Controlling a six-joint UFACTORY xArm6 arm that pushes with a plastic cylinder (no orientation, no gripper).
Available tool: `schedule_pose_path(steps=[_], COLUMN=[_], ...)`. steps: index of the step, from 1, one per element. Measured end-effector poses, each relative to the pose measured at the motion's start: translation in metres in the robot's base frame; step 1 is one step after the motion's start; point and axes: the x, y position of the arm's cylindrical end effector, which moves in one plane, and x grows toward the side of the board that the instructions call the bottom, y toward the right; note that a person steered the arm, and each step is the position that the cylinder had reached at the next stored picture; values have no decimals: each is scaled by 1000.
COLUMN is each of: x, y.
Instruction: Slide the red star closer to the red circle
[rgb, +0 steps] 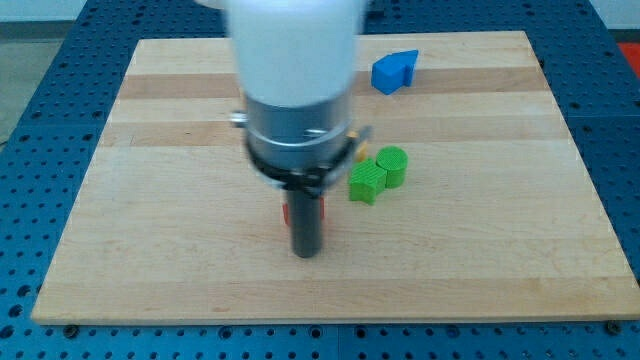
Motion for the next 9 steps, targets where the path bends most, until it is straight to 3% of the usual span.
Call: schedule_pose_path(steps=[2,3,4,6,7,8,9], x=[-55,-11,1,-74,-68,-24,-31], y=[-20,-15,46,-42,-39,-28,21])
